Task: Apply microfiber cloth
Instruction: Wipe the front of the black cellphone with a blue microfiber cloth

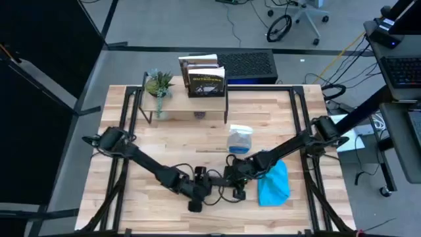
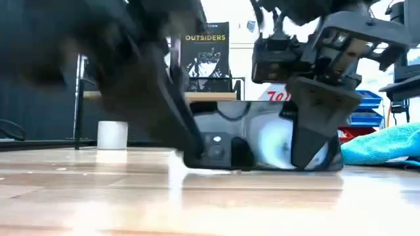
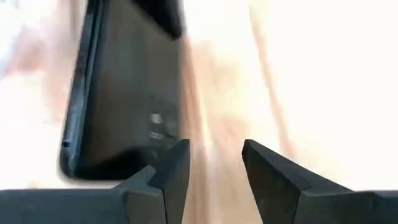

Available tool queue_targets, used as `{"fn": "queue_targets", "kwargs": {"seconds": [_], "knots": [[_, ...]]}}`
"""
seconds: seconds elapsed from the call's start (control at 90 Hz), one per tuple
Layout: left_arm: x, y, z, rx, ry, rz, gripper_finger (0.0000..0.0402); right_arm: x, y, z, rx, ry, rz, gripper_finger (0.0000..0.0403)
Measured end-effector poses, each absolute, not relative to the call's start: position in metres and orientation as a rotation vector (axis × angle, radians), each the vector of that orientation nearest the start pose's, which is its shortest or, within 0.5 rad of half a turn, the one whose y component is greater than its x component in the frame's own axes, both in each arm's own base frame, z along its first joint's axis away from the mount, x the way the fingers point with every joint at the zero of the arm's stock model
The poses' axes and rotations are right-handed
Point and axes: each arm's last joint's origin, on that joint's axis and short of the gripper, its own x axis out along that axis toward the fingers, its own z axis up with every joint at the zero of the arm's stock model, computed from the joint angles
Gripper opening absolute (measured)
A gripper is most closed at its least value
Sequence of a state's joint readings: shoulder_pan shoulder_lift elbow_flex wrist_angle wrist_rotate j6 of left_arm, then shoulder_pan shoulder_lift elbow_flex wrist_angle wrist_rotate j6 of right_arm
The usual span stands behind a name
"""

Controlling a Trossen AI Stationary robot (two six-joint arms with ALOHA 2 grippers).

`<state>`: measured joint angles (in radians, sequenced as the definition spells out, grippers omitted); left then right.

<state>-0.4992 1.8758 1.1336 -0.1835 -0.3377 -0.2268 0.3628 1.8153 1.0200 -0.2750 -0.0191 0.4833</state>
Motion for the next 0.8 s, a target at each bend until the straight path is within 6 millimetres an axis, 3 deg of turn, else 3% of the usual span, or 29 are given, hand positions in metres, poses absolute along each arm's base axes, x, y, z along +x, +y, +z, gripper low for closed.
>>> {"fn": "queue_targets", "kwargs": {"seconds": [0.189, 0.344, 0.8], "knots": [[0.322, -0.168, 0.180, 0.221, 0.822, 0.095, 0.0140, 0.324, 0.127, 0.153, -0.044, 1.078, -0.051, 0.0014], [0.319, -0.169, 0.181, 0.242, 0.822, 0.135, 0.0140, 0.325, 0.128, 0.149, -0.207, 1.050, -0.094, 0.0020], [0.318, -0.170, 0.179, 0.249, 0.831, 0.139, 0.0140, 0.328, 0.132, 0.133, -0.191, 1.076, -0.076, 0.0121]]}}
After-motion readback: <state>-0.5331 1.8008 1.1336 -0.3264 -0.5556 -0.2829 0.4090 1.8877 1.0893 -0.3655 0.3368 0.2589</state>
